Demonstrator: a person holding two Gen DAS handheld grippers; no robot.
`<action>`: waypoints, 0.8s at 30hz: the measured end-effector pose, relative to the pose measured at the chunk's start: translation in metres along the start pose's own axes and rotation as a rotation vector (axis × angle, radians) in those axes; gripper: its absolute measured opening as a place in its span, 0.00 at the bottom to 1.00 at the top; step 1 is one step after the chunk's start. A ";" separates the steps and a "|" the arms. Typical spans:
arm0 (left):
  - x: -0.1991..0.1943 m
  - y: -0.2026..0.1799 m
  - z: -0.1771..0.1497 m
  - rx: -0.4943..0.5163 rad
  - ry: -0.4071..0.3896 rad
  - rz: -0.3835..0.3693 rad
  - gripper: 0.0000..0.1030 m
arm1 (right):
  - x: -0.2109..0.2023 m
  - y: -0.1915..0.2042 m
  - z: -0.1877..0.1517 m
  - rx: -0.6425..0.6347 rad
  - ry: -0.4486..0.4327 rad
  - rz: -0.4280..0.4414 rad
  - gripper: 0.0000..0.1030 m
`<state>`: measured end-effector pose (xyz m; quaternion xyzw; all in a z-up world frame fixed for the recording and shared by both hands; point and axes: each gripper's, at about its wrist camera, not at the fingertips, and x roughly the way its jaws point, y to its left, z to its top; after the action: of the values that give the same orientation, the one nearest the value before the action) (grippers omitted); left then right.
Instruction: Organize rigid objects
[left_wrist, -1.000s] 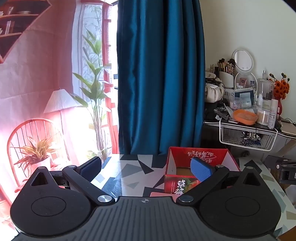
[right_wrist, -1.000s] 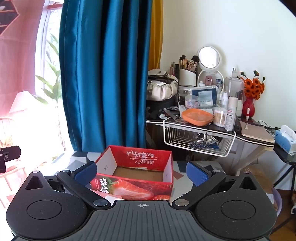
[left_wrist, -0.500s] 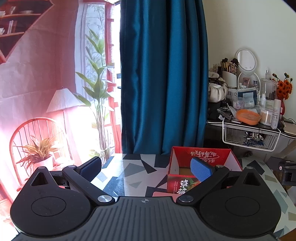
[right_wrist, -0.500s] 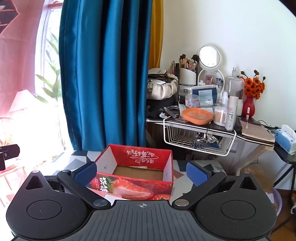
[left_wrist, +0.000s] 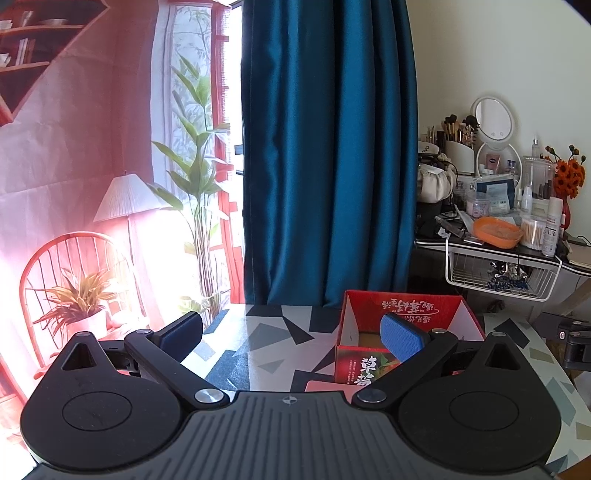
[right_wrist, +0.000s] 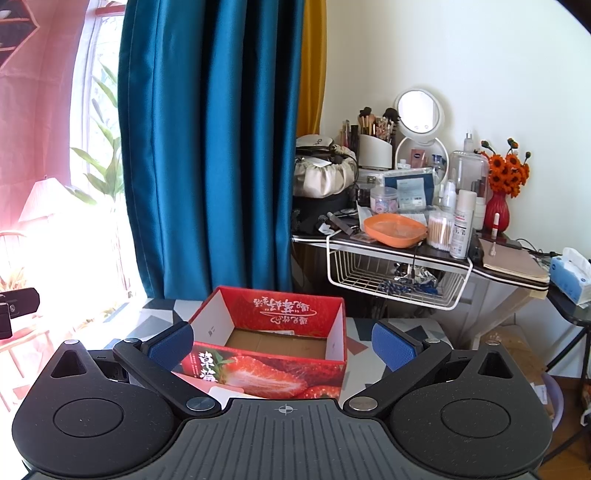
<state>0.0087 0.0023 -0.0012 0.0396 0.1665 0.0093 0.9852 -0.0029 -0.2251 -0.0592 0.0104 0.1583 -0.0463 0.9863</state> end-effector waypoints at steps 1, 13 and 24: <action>0.000 0.000 0.000 -0.001 0.000 0.001 1.00 | 0.000 0.000 0.000 0.000 0.000 0.000 1.00; 0.001 0.000 0.000 -0.001 0.000 0.002 1.00 | 0.001 0.000 -0.001 0.000 0.001 0.000 1.00; 0.000 0.000 -0.001 -0.003 -0.003 0.005 1.00 | 0.001 0.000 -0.001 0.001 0.001 0.001 1.00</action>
<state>0.0080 0.0020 -0.0018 0.0385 0.1650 0.0119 0.9855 -0.0025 -0.2254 -0.0609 0.0112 0.1586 -0.0461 0.9862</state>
